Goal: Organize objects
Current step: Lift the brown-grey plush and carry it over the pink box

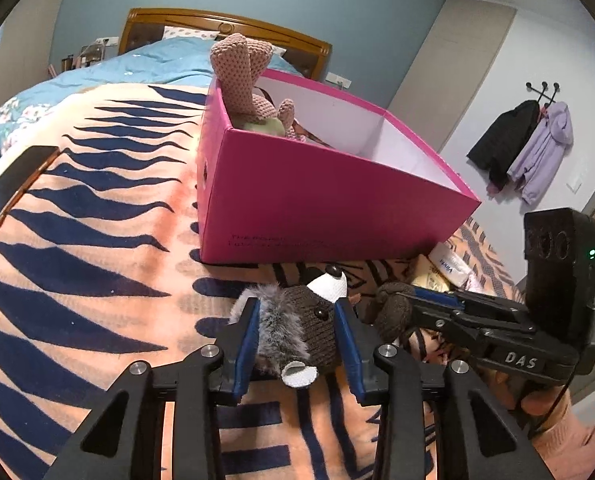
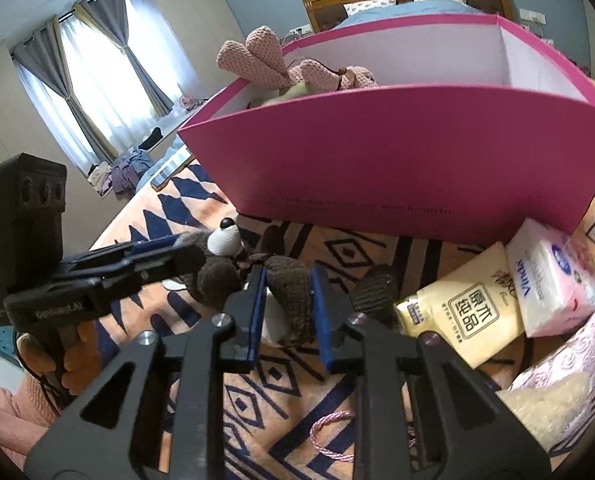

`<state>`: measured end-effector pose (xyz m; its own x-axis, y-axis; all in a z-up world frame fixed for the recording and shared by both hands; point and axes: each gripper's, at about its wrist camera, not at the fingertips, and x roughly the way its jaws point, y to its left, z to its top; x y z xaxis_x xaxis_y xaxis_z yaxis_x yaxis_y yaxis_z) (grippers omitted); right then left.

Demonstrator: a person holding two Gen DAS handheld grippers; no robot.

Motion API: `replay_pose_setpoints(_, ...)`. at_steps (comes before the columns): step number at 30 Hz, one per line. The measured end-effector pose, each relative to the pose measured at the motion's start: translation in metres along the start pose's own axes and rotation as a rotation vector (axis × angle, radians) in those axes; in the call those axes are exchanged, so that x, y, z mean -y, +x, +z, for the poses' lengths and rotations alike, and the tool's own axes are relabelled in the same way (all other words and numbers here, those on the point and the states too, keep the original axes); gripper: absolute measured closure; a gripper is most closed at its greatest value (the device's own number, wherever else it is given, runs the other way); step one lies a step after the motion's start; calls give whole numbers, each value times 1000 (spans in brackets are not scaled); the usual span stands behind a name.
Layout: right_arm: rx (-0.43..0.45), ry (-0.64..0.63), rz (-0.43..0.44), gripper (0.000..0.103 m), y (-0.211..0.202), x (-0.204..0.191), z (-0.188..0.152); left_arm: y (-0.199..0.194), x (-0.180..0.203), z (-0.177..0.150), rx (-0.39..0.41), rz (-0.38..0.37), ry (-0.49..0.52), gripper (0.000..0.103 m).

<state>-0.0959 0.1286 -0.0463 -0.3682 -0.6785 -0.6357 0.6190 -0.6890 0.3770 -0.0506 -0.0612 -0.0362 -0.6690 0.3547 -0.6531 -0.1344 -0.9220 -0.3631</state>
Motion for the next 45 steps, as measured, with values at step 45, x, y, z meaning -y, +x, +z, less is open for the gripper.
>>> replay_pose_setpoints(45,98,-126,-34,52,-65,-11,15,-25,42,37,87,-96,93,46)
